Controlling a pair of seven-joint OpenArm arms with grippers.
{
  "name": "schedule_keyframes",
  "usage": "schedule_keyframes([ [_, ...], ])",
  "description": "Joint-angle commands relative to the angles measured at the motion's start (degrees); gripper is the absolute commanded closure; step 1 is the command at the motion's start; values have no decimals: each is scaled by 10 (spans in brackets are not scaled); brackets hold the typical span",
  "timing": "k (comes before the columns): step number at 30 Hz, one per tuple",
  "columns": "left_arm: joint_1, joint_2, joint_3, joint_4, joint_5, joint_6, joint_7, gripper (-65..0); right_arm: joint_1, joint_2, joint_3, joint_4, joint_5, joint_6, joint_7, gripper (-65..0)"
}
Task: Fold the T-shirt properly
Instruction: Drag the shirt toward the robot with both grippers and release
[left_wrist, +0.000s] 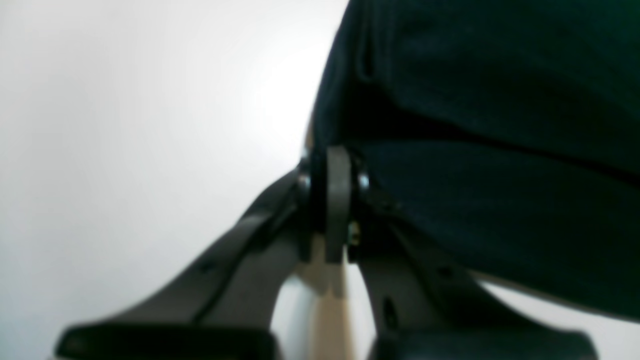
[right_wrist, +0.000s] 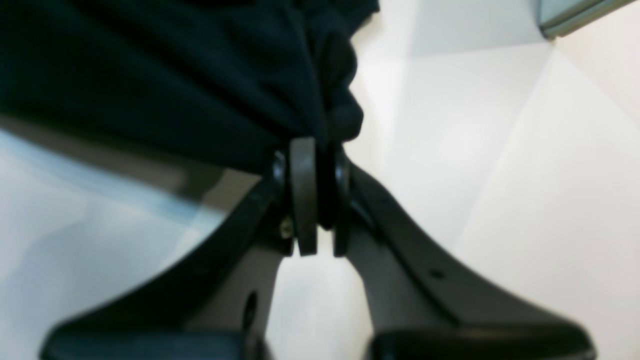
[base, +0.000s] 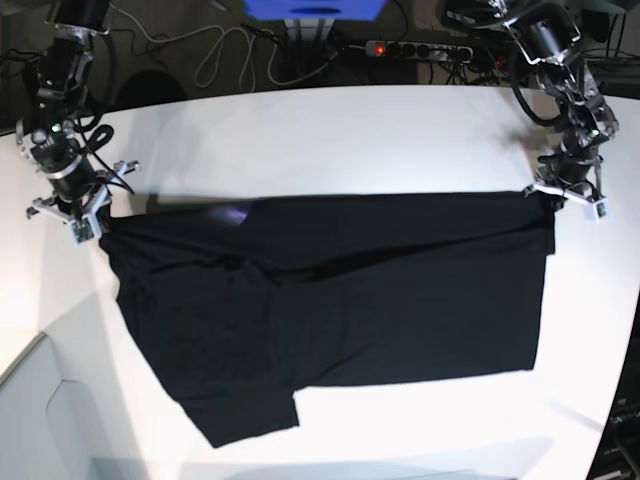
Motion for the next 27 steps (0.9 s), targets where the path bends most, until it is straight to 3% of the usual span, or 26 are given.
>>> schedule_keyframes([
  [1,13,-8,-1,28,4,1,7,0,-8,9,5,22,5,9,15,-1],
  [5,45,0,-1,103,4,1,16,0,-36,19,6,64,5,9,16,-1],
  [12,-4,-6,-2,177,9,1,114,0,-9,28,6,122,0,9,12,-1],
  [18,-75,-26,-3,178,9,1,184,0,70,28,17,133,0,9,-71,-1],
  [22,-77,-27,-4,182,9,1,195,0,86,25,50,133,4,9,-110,-1],
  [27,-47,-33,-40,183,4,1,196,0,45,26,66,132,5,9,-104,-1],
])
